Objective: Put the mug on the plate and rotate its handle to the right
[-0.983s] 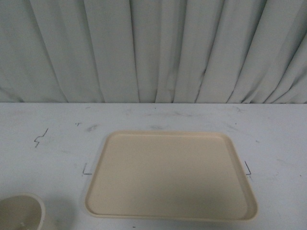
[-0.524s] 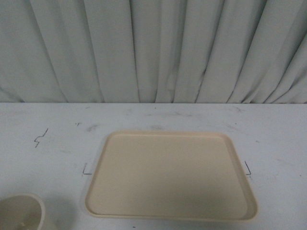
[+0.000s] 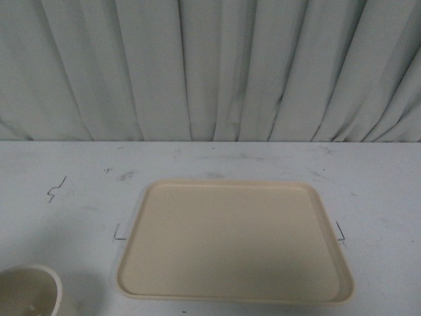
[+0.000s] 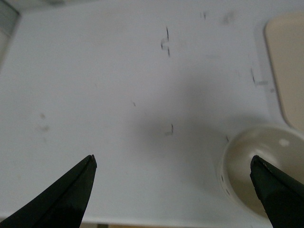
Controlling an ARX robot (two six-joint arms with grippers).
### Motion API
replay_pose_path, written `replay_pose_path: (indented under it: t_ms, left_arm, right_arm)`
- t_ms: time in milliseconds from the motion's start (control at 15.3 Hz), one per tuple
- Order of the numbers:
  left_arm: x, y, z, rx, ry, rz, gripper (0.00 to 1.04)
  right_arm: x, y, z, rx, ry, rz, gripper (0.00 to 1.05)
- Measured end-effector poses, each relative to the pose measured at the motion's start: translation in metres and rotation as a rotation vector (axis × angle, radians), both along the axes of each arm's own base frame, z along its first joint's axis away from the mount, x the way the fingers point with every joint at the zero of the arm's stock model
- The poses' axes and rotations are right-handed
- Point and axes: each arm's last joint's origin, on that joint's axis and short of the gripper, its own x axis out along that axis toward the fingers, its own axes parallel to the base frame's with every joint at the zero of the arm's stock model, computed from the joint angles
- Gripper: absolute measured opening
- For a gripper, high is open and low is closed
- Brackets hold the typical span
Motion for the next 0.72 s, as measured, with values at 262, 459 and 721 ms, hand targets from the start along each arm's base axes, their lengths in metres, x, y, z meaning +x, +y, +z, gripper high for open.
replay_pose_path:
  t_ms: [262,459,721]
  left_arm:
    - [0.029,-0.005,-0.012,-0.22,0.222,0.006,0.98]
    - [0.039,-0.007,-0.025,-0.282,0.296,0.024,0.98]
    - [0.05,-0.007,-0.043,-0.293,0.363,0.054,0.98]
  right_arm:
    - [0.0,0.0,0.0,0.0,0.0,0.0,0.98]
    - [0.0,0.0,0.0,0.0,0.0,0.0,0.98]
    - [0.0,0.0,0.0,0.0,0.0,0.0,0.98]
